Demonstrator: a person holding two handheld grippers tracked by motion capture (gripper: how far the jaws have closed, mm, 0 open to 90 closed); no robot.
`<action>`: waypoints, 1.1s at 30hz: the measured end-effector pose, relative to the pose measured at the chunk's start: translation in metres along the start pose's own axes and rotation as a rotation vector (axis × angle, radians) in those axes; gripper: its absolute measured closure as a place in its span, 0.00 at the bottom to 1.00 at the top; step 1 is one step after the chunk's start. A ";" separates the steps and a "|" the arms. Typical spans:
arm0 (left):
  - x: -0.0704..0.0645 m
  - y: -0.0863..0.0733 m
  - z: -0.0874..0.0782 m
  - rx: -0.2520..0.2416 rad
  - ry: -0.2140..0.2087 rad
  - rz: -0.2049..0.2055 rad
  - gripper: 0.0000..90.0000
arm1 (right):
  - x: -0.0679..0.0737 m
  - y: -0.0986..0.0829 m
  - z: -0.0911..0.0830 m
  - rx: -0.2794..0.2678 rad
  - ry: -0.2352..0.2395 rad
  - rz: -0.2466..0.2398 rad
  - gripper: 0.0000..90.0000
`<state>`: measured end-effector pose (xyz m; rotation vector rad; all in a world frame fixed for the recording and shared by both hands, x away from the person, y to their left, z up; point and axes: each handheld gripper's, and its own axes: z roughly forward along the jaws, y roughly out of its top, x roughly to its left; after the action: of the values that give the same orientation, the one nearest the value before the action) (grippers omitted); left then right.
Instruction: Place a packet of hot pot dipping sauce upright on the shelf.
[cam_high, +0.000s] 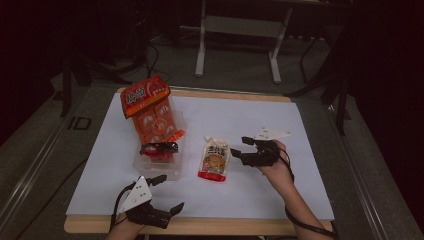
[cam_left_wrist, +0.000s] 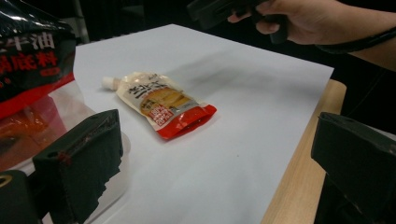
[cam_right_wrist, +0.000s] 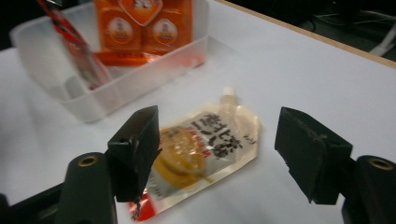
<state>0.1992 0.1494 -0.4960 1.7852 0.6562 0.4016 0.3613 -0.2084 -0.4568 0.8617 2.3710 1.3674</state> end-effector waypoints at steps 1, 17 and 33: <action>-0.001 0.000 -0.001 -0.010 0.015 0.018 0.03 | -0.002 0.000 0.003 0.002 0.003 0.006 0.38; -0.006 -0.002 -0.001 0.001 -0.001 0.054 0.03 | -0.021 -0.002 0.055 0.086 -0.032 0.039 0.60; -0.006 -0.006 0.001 0.010 -0.014 0.080 0.03 | -0.033 -0.014 0.088 0.156 -0.083 0.063 0.61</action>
<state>0.1933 0.1462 -0.5019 1.8264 0.5794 0.4408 0.4264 -0.1730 -0.5163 1.0218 2.4306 1.1562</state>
